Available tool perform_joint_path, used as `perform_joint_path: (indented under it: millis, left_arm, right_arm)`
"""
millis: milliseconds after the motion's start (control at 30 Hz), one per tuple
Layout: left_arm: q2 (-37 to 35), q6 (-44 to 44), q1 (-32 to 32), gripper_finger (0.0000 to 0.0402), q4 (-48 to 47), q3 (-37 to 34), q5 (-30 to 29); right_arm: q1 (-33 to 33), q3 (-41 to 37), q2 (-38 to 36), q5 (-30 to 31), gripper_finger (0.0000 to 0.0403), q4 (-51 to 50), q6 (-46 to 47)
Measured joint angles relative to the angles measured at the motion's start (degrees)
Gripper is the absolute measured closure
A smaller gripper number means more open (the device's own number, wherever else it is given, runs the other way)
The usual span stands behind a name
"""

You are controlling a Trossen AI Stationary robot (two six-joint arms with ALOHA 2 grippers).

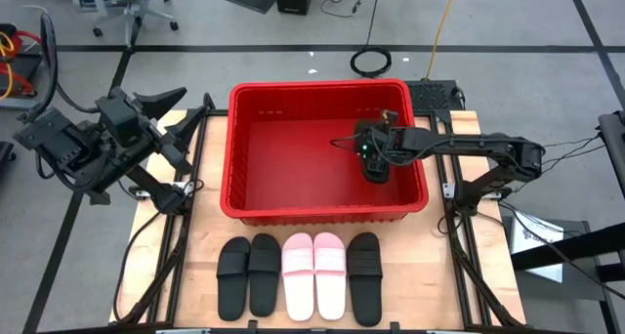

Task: Pick and place slides into bin
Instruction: Put the black slipper into the red container

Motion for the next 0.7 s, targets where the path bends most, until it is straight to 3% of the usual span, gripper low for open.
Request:
perform_joint_path:
  millis: [400,700]
  left_arm:
    - [0.0,-0.4,0.02,0.0147,0.0,0.0,0.0]
    - [0.0,-0.6,0.09,0.0147,0.04,0.0,0.0]
  right_arm:
    - [-2.82,-0.12,4.02,-2.78,0.04,5.57,-7.11]
    - [-2.82,3.48,12.99,-3.04,0.04,4.68,-2.68]
